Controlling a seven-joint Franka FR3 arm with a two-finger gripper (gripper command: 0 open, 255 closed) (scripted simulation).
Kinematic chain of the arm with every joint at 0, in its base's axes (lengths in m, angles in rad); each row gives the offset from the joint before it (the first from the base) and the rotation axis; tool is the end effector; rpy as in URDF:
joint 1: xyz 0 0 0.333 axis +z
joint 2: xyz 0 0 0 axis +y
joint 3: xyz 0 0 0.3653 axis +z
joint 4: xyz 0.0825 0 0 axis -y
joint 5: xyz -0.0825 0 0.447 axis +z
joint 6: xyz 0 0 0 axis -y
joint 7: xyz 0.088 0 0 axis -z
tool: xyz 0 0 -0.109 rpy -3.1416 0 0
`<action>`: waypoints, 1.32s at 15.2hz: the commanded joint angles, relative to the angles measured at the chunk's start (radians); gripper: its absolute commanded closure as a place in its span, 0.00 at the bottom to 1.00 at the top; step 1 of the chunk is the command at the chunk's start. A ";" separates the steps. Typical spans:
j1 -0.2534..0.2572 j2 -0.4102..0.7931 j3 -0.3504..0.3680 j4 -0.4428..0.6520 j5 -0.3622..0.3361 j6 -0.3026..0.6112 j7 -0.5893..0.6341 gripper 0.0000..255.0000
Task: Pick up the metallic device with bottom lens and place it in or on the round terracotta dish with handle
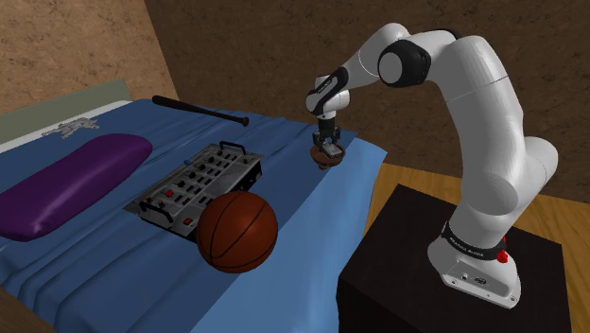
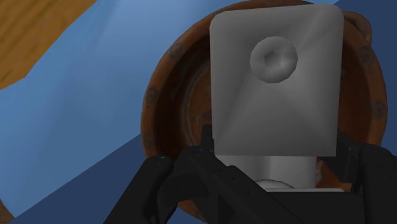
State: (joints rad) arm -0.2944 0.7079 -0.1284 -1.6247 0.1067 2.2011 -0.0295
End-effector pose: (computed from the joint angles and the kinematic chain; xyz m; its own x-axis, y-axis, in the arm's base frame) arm 0.6940 -0.2956 0.1918 0.8993 -0.4194 -0.1239 -0.4225 -0.9064 0.0020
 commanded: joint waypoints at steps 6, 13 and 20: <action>0.000 0.001 0.000 0.000 0.000 0.001 0.000 0.00; 0.002 -0.049 -0.006 0.026 -0.008 -0.075 0.004 0.00; 0.003 -0.061 -0.007 0.035 -0.010 -0.096 0.006 0.00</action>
State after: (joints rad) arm -0.2919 0.6471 -0.1355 -1.5893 0.0969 2.1058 -0.0238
